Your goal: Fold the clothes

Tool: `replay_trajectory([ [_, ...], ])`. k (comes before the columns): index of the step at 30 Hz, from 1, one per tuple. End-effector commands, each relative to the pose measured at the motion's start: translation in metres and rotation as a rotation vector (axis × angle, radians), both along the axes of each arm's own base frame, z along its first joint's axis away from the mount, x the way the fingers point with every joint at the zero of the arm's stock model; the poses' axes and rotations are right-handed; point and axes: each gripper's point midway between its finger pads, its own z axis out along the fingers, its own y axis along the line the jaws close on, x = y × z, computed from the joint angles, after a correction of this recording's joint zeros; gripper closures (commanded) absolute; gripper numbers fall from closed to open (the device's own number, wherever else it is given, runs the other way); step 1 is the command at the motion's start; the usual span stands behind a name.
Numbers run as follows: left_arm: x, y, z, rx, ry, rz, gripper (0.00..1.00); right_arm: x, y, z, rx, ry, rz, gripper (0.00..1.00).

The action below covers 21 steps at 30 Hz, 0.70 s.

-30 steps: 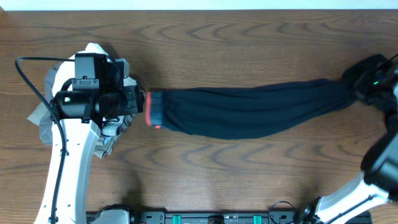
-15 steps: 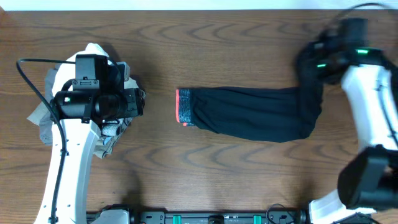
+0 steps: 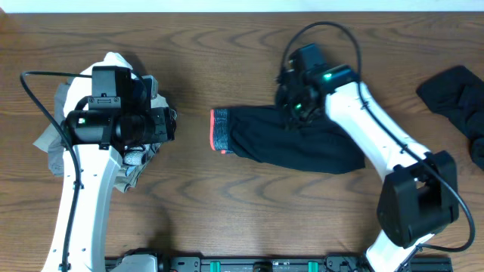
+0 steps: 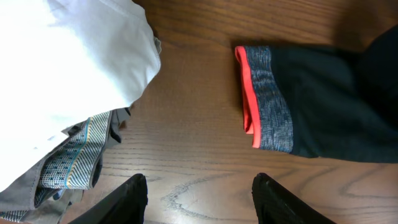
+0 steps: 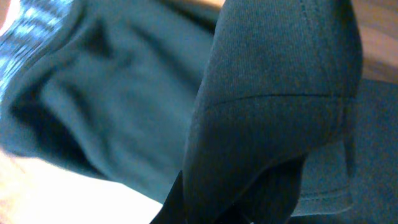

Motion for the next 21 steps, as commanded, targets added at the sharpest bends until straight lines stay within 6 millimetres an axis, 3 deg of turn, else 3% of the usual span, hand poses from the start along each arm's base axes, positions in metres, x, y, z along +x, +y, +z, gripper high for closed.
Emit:
replay_trajectory([
  [1, 0.001, -0.001, 0.010, 0.003, -0.030, -0.012, 0.43, -0.013, 0.020, -0.002, -0.007, -0.014, 0.124, 0.98],
  [2, 0.001, -0.001, 0.010, 0.003, -0.030, -0.012, 0.43, -0.016, 0.024, -0.003, -0.010, -0.012, 0.142, 0.95],
  [5, 0.001, -0.001, 0.010, 0.003, -0.030, -0.012, 0.39, -0.023, 0.031, -0.004, -0.018, -0.017, 0.199, 0.64],
  [8, -0.001, -0.001, 0.008, 0.002, -0.018, -0.011, 0.37, -0.022, 0.027, 0.000, -0.022, -0.032, 0.219, 0.64],
  [13, -0.006, -0.003, -0.002, -0.026, 0.053, 0.028, 0.37, 0.000, 0.000, 0.014, 0.014, -0.060, 0.112, 0.64],
  [16, -0.010, -0.021, -0.011, -0.124, 0.114, -0.012, 0.37, 0.015, -0.034, 0.013, 0.019, -0.031, -0.045, 0.64],
  [21, -0.013, -0.052, -0.039, -0.229, 0.259, -0.020, 0.35, 0.027, -0.089, 0.012, 0.046, 0.030, -0.252, 0.54],
])
